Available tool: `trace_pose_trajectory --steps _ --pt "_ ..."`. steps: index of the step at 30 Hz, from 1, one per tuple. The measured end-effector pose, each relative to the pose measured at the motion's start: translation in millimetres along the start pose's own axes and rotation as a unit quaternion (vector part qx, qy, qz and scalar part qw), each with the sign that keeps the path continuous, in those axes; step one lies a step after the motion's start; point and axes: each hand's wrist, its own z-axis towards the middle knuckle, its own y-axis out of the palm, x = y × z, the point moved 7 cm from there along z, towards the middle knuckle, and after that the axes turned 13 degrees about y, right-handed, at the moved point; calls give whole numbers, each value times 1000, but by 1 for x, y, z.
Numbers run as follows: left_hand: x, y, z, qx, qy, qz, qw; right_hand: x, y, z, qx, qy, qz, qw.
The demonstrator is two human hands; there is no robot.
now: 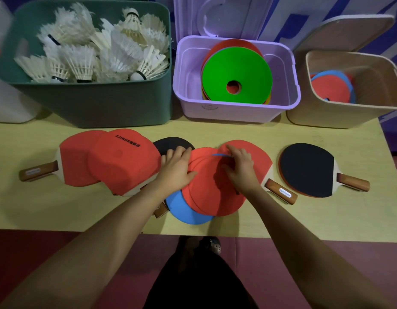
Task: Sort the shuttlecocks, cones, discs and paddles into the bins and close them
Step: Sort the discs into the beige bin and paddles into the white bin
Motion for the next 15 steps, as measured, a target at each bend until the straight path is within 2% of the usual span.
trace_pose_trajectory --steps 3,7,10,15 --pt "-1 3 7 -16 -1 -27 1000 2 10 6 -28 16 -102 994" --pt "-4 -3 2 24 28 -42 998 1 4 1 -12 27 -38 999" --pt "-10 -4 -10 4 47 9 999 -8 9 -4 -45 -8 -2 999" --pt "-12 -5 -24 -17 77 9 997 -8 -11 -19 13 -35 44 998"
